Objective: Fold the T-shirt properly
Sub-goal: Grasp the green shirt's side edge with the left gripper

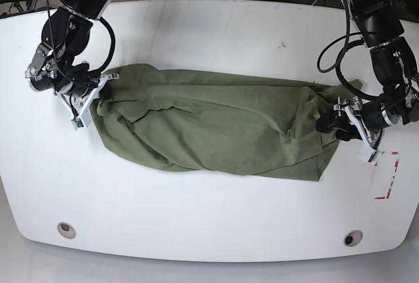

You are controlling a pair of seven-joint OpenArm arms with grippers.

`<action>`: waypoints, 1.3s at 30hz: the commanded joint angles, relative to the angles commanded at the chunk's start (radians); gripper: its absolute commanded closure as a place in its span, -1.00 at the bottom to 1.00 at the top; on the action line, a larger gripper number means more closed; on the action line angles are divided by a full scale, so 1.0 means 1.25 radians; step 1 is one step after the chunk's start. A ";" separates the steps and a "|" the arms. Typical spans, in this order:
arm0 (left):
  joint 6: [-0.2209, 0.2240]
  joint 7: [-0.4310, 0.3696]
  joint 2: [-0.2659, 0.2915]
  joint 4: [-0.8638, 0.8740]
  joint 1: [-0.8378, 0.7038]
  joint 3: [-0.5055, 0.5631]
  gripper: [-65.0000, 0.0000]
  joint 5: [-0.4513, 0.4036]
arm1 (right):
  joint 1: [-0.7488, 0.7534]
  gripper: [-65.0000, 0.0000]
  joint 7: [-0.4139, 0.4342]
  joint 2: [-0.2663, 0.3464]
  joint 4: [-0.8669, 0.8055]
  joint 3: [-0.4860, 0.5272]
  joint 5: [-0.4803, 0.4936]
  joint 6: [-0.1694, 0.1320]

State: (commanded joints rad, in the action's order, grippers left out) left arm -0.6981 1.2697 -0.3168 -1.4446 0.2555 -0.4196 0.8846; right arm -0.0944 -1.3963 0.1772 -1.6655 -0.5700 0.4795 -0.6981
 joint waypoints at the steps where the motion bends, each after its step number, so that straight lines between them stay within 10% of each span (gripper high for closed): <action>1: 0.004 -0.016 -0.002 0.001 0.000 0.002 -0.27 0.000 | -0.001 1.00 0.000 0.000 0.000 0.000 0.000 0.000; 7: 0.050 -0.106 -0.010 0.002 0.016 0.039 -0.28 -0.047 | -0.001 1.00 0.000 -0.001 0.000 0.000 0.000 0.000; 23: 0.068 -0.349 -0.010 0.292 0.153 0.070 -0.28 -0.441 | 0.000 1.00 0.000 -0.001 0.000 -0.004 0.000 0.000; 39: 0.063 -0.484 -0.009 0.581 0.237 0.069 -0.28 -0.477 | 0.000 1.00 0.000 -0.001 0.000 -0.005 0.001 0.000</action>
State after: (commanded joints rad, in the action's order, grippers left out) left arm -0.6191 0.6651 -0.3276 -0.7188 0.5516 -0.3337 0.2877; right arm -0.0944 -1.3963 0.1757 -1.6655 -0.5762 0.4810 -0.6981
